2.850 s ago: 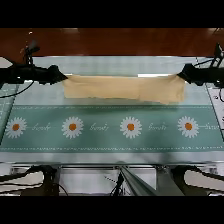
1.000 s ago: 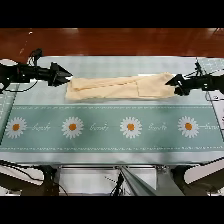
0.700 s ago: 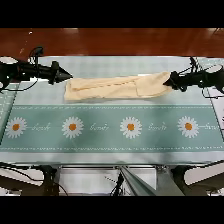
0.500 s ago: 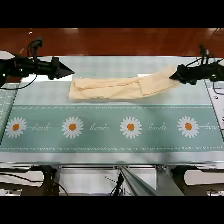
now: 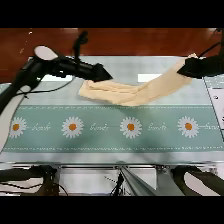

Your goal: Fold the shirts.

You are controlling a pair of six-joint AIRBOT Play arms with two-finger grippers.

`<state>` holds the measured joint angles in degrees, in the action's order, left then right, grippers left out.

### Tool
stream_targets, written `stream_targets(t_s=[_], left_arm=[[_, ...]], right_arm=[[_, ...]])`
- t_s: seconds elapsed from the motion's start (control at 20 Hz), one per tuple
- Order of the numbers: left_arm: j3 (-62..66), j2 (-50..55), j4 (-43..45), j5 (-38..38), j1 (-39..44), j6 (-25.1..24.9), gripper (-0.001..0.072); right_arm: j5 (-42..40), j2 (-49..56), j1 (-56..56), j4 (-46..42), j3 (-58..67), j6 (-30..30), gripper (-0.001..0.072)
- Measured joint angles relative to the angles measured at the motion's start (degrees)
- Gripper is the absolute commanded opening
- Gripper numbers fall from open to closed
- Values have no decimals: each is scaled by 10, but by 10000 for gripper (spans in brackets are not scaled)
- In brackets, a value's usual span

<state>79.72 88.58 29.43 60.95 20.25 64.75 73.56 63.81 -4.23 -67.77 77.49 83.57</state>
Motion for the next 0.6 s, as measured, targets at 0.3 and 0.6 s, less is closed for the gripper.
stream_targets(t_s=[0.3, 0.6], left_arm=[[0, 85, -22, -57, 126, 17, 16], [0, 170, -76, -56, 220, 23, 15]], right_arm=[[68, -76, 85, -90, 0, 75, 30], [95, -92, 139, -139, 0, 118, 30]])
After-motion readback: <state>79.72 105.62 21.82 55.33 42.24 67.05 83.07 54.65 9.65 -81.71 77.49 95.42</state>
